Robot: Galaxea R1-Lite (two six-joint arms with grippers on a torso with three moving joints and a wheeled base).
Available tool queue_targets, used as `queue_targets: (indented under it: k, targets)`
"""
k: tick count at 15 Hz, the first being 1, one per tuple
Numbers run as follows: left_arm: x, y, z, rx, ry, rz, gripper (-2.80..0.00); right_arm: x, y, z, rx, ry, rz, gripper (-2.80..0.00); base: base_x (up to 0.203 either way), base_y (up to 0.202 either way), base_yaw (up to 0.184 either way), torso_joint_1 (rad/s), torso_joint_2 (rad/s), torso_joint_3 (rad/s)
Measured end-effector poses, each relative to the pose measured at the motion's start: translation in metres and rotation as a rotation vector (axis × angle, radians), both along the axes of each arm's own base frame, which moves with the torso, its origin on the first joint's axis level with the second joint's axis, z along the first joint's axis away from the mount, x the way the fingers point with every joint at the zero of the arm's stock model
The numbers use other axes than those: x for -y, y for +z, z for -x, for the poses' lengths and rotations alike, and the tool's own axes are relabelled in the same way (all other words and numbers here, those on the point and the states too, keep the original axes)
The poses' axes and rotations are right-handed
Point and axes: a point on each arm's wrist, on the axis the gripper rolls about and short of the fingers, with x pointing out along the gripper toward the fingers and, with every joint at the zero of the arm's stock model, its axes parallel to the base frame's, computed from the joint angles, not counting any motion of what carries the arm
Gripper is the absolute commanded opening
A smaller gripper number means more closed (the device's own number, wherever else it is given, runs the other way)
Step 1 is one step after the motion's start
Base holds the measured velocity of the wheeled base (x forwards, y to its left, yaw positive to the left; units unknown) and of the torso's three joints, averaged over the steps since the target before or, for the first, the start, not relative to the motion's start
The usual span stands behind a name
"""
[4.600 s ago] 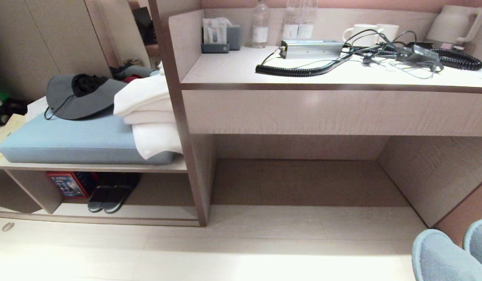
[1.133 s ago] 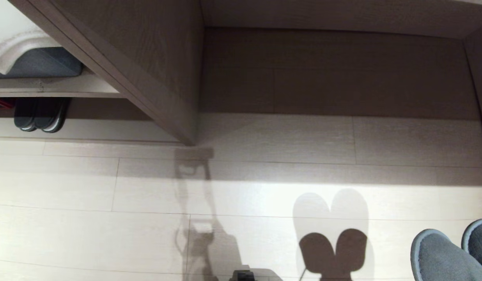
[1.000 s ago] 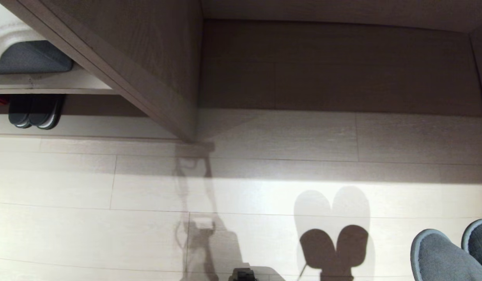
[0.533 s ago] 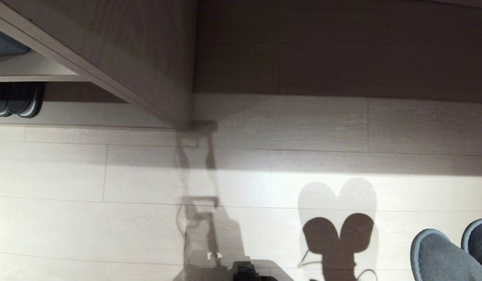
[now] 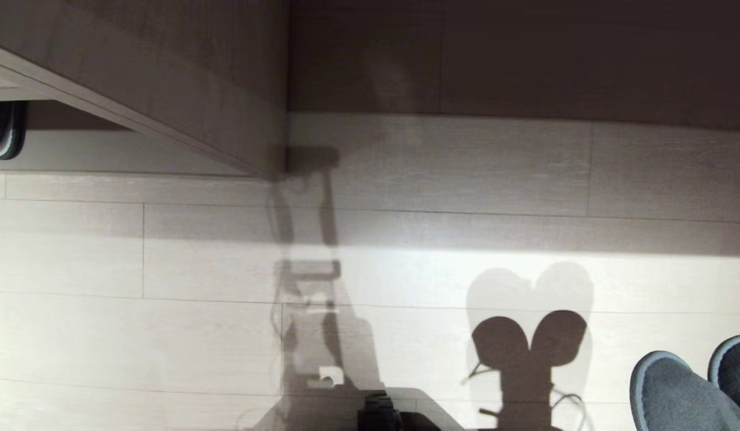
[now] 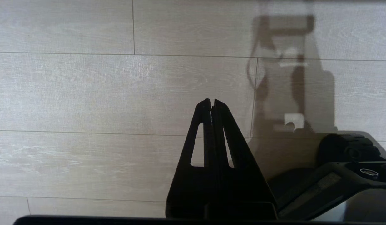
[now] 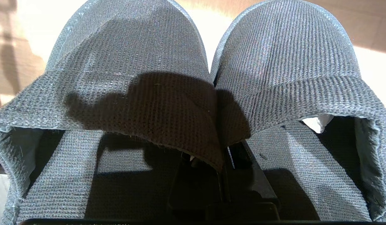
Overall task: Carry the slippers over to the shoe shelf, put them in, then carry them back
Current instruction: Place the slippers on the floor
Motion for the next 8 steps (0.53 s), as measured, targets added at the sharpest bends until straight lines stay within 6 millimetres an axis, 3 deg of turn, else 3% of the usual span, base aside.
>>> queue_targets:
  k: [8]
  targets:
    - [0.0000, 0.0001, 0.0000, 0.000, 0.001, 0.001, -2.80, 0.0000, 0.0000, 0.0000, 0.000, 0.000, 0.002, -2.80, 0.000, 0.000, 0.000, -0.001, 0.00, -0.196]
